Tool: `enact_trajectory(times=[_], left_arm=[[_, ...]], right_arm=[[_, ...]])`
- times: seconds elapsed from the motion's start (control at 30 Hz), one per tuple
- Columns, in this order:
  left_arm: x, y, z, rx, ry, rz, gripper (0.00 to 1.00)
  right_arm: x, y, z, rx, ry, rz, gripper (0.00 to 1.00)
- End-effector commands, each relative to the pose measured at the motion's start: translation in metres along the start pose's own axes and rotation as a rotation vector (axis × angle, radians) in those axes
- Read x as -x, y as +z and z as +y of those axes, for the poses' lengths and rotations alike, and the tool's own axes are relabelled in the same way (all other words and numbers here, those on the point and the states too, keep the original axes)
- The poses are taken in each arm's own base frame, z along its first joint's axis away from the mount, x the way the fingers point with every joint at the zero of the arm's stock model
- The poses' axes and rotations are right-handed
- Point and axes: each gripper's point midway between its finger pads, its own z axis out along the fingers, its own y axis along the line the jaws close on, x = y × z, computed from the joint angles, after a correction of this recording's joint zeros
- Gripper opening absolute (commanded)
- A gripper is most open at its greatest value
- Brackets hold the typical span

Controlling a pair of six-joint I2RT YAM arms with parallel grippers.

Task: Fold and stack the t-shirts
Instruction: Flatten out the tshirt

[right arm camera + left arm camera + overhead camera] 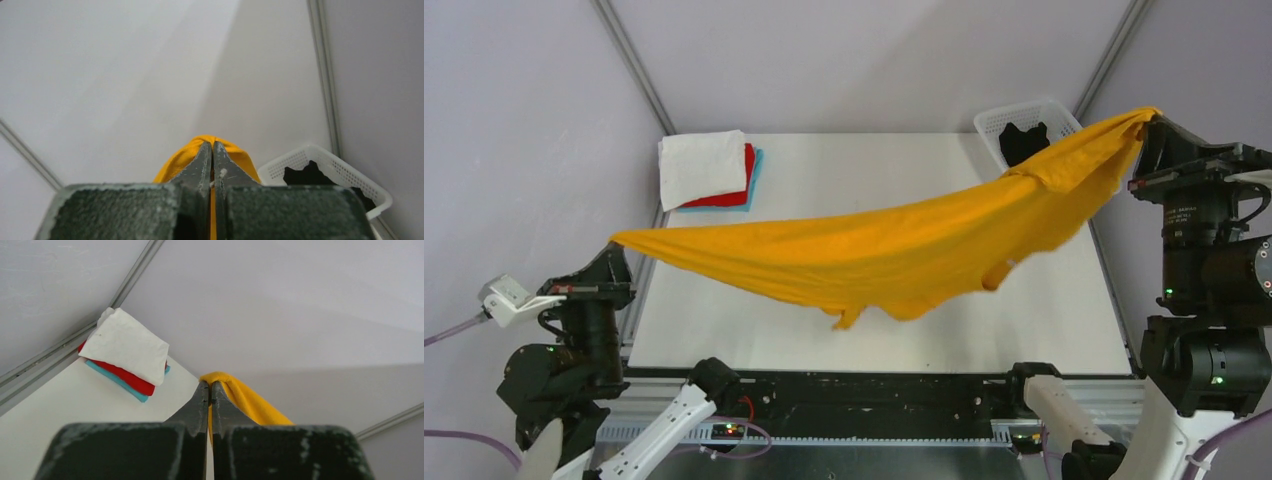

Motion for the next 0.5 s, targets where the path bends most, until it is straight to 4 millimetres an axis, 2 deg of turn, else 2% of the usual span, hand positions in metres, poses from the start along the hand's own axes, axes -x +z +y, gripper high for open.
enact_trajectory(times=[0.0,0.07,0.1,0.13,0.17,0.2,0.23,0.27,0.3,0.33,0.37,0.4,0.43,0.47], left_arm=[[-0.015,0.012,-0.013,-0.006,0.07,0.037,0.0],[-0.049,0.03,-0.02,0.037,0.158,0.102,0.0],[-0.063,0.037,-0.016,0.071,0.195,0.12,0.0],[-0.089,0.048,-0.016,0.108,0.252,0.164,0.0],[-0.11,0.054,-0.009,0.151,0.288,0.19,0.0],[-0.145,0.063,-0.001,0.191,0.37,0.254,0.0],[-0.166,0.068,0.005,0.21,0.379,0.3,0.0],[-0.202,0.073,0.019,0.247,0.444,0.385,0.0],[-0.223,0.077,0.03,0.271,0.427,0.448,0.0],[-0.255,0.079,0.051,0.331,0.484,0.527,0.0],[-0.267,0.082,0.066,0.38,0.482,0.561,0.0],[-0.291,0.081,0.086,0.439,0.536,0.625,0.0],[-0.3,0.082,0.097,0.472,0.544,0.655,0.0],[-0.318,0.08,0.113,0.517,0.589,0.709,0.0]], right_arm=[[-0.046,0.032,0.002,0.034,-0.023,0.155,0.0],[-0.091,0.056,0.009,0.1,-0.019,0.287,0.0],[-0.114,0.063,0.007,0.105,-0.017,0.342,0.0],[-0.15,0.077,0.009,0.126,-0.024,0.428,0.0],[-0.171,0.083,0.011,0.136,-0.036,0.475,0.0],[-0.214,0.096,0.012,0.134,-0.068,0.565,0.0],[-0.237,0.102,0.012,0.131,-0.091,0.61,0.0],[-0.286,0.112,0.014,0.13,-0.127,0.702,0.0],[-0.31,0.116,0.013,0.124,-0.136,0.746,0.0],[-0.359,0.124,0.011,0.11,-0.148,0.832,0.0],[-0.384,0.128,0.009,0.1,-0.15,0.872,0.0],[-0.427,0.135,0.006,0.088,-0.154,0.937,0.0],[-0.448,0.139,0.005,0.074,-0.162,0.959,0.0],[-0.487,0.146,-0.003,0.044,-0.174,1.014,0.0]])
